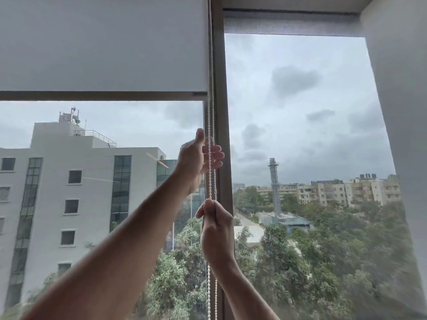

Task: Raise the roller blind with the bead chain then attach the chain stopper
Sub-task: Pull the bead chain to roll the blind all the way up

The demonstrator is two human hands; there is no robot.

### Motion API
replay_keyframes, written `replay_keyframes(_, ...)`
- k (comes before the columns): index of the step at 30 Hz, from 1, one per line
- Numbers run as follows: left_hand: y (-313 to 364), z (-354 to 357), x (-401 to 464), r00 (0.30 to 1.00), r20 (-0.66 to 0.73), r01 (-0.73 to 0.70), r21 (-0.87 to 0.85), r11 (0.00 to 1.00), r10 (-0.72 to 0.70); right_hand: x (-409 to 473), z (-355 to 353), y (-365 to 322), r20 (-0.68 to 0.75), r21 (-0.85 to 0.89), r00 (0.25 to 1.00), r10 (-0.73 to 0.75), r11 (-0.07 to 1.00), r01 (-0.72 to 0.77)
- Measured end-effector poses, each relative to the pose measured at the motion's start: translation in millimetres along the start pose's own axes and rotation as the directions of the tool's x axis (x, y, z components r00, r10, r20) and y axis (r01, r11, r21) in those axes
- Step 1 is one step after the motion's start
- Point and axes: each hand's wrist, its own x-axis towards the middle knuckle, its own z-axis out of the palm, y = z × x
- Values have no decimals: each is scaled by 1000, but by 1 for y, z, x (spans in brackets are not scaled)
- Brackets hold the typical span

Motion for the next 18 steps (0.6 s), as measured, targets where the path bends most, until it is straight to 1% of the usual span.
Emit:
replay_keyframes(2, 16, 16, 4, 1000, -8, 15, -41, 999, -15, -1, -3, 3, 8, 16, 1000, 1, 1000, -1)
replay_keyframes(3, 19, 23, 5, 999, -40, 10, -30, 1000, -11, 1, -6, 5, 20, 20, 1000, -6, 1000, 5)
replay_keyframes(6, 15, 35, 6, 979, -172, -91, 96, 991, 107, 9, -13, 12, 114, 2, 993, 3, 1000, -3)
replay_keyframes(7, 14, 36, 5, 969, -196, -126, 130, 984, 150, 13, -15, 14, 158, 35, 987, 37, 998, -43)
replay_keyframes(9, 11, 36, 5, 953, -220, -175, 168, 970, 210, 23, -23, 13, 273, 143, 950, 152, 970, -197)
replay_keyframes(10, 11, 34, 5, 947, -226, -189, 178, 966, 227, 29, -27, 11, 322, 169, 925, 202, 949, -266)
replay_keyframes(11, 9, 33, 5, 943, -229, -199, 187, 962, 240, 36, -32, 7, 346, 149, 907, 241, 940, -307)
replay_keyframes(12, 6, 32, 4, 940, -230, -206, 200, 958, 250, 45, -35, 3, 346, 104, 897, 274, 939, -327)
replay_keyframes(14, -6, 30, -4, 938, -231, -203, 241, 949, 259, 64, -38, -10, 299, 32, 909, 292, 948, -315)
replay_keyframes(16, -23, 28, -15, 949, -201, -192, 251, 949, 245, 83, -36, -26, 239, 62, 934, 264, 956, -286)
replay_keyframes(18, -38, 26, -26, 957, -164, -201, 225, 953, 241, 103, -35, -44, 169, 93, 954, 247, 960, -264)
